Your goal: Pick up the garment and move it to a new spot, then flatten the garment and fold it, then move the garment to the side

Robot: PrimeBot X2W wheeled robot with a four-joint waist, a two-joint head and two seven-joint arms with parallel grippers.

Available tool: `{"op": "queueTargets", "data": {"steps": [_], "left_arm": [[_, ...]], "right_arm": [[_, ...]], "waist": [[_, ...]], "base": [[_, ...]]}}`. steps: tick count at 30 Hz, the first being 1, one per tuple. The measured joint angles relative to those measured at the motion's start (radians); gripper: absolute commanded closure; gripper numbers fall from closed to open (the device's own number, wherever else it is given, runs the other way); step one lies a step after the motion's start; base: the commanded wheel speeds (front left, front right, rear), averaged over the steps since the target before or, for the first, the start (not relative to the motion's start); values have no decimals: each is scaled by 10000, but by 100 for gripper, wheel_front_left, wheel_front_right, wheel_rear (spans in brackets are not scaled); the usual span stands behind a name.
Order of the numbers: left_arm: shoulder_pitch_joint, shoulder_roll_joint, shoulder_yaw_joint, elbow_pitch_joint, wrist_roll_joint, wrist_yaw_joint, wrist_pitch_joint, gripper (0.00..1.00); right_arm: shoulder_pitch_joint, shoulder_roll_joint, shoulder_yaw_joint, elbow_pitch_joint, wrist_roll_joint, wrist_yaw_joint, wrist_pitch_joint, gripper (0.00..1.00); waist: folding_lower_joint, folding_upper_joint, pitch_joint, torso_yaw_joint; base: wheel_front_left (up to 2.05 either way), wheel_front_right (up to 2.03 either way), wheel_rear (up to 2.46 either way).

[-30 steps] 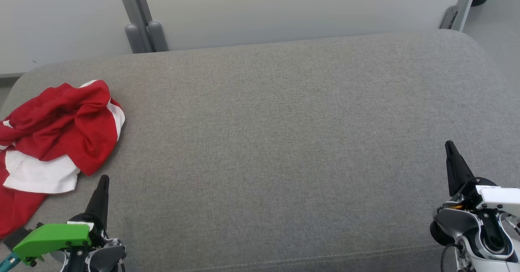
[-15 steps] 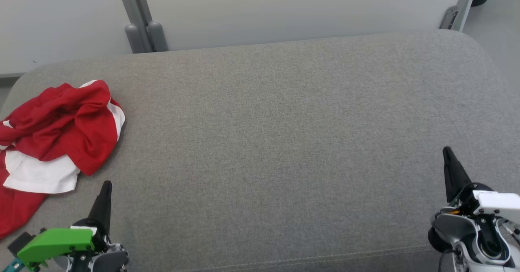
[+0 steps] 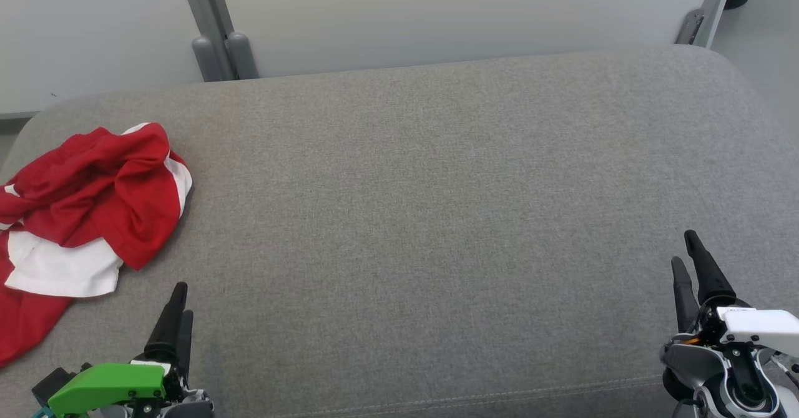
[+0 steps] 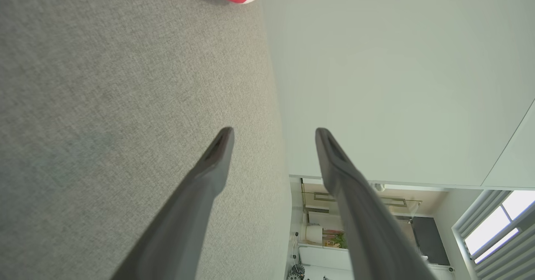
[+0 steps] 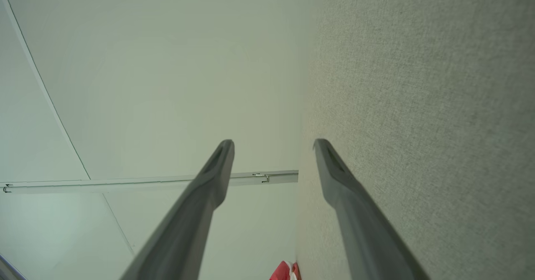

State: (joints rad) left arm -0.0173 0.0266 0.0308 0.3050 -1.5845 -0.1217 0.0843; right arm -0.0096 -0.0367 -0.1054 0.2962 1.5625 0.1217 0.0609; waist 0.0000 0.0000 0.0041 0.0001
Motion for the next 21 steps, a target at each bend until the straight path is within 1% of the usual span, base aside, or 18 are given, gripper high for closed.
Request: {"op": "queueTargets", "data": {"steps": [5, 9, 10, 12, 13, 15, 18, 21], "left_arm": [[0, 35, -136, -90, 418, 0, -244, 0], [0, 119, -334, -140, 807, 0, -456, 0], [0, 144, -364, -140, 989, 0, -504, 0], [0, 217, -433, -144, 1264, 0, -568, 0], [0, 242, -462, -144, 1331, 0, -602, 0], [0, 268, -564, -148, 1634, 4, -686, 0], [-2, 307, -700, -161, 2046, 86, -779, 0], [-6, 426, -840, -171, 2566, 174, -871, 0]], "right_arm": [[5, -146, 127, -102, -568, 0, -140, 0], [16, -341, 255, -219, -1264, -29, -270, 0], [17, -410, 313, -259, -1471, -90, -309, 0], [20, -504, 395, -324, -1862, -109, -357, 0], [21, -543, 456, -360, -2073, -184, -405, 0], [23, -606, 554, -424, -2445, -194, -466, 0], [27, -688, 727, -520, -2989, -355, -560, 0], [30, -754, 884, -623, -3519, -445, -685, 0]], "waist": [[0, 0, -3, 7], [0, 0, -5, 12], [0, 0, -5, 13], [0, 0, -6, 15], [0, 0, -7, 16], [0, 0, -8, 17], [0, 0, -9, 17], [0, 0, -13, 13]], "base": [[0, 0, 0], [0, 0, 0], [0, 0, 0], [0, 0, 0], [0, 0, 0], [0, 0, 0], [0, 0, 0], [0, 0, 0]]}}
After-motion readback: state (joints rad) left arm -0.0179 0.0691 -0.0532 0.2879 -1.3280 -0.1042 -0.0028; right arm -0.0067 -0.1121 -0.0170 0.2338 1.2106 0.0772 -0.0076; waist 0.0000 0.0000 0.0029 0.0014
